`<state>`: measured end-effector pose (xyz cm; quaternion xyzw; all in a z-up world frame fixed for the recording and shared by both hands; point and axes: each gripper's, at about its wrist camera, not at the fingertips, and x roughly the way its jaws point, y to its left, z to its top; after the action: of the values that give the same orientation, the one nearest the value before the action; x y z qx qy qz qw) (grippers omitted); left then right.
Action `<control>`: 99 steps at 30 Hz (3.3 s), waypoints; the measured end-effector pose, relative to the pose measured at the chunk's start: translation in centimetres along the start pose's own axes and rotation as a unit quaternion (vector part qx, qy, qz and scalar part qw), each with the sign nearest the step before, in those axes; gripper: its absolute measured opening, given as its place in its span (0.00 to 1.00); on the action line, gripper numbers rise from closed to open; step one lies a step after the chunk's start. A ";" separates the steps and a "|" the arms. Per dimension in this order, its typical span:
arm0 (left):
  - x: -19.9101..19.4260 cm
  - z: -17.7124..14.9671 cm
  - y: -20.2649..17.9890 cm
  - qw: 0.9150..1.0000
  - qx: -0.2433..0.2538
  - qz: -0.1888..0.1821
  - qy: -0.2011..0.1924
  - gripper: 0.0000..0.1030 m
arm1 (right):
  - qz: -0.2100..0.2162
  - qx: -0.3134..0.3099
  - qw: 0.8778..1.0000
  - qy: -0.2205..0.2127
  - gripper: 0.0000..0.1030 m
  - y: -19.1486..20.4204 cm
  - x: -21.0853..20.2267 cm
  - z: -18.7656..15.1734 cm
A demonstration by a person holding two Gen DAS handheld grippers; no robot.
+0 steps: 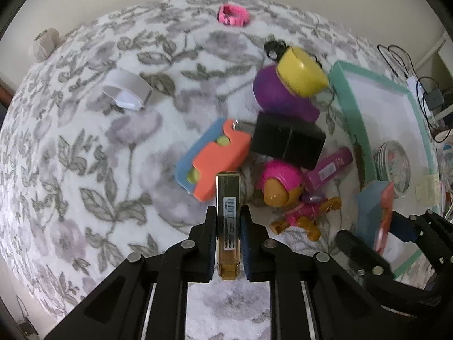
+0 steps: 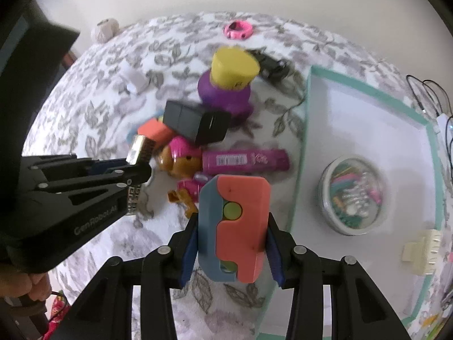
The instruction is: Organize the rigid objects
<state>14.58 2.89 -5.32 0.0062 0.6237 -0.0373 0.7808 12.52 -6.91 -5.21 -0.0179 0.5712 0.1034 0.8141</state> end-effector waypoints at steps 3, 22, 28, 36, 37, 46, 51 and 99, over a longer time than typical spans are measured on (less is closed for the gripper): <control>-1.6 0.3 0.3 1.000 -0.003 0.000 -0.021 0.15 | 0.005 0.008 1.000 -0.020 0.44 -0.4 -1.6 0.4; -11.6 2.7 -4.1 0.981 0.025 -0.061 -0.180 0.15 | -0.073 0.089 0.984 -0.136 0.44 -8.2 -10.2 1.0; -10.4 3.5 -7.9 0.979 0.042 -0.075 -0.187 0.15 | -0.094 0.121 0.979 -0.131 0.44 -11.5 -9.7 0.8; -6.8 4.6 -13.0 0.977 0.071 -0.088 -0.182 0.15 | -0.100 0.159 0.975 -0.115 0.44 -15.1 -7.1 0.2; -6.2 4.7 -13.5 0.977 0.077 -0.085 -0.182 0.15 | -0.101 0.161 0.975 -0.113 0.44 -15.4 -6.8 0.1; -1.9 6.5 -14.7 0.978 0.067 -0.075 -0.184 0.15 | -0.119 0.163 0.974 -0.105 0.44 -17.5 -4.1 0.4; -0.1 6.9 -15.6 0.979 0.075 -0.070 -0.175 0.15 | -0.123 0.166 0.975 -0.086 0.44 -18.2 -2.3 0.3; -4.2 7.3 -6.4 0.993 -0.038 -0.004 -0.111 0.98 | -0.148 0.149 0.974 -0.082 1.00 -15.8 -5.3 1.0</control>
<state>20.34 -3.65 0.67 -0.0300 0.5344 -0.0177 0.8445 14.68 -23.03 -1.31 0.0277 0.5025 -0.1032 0.8579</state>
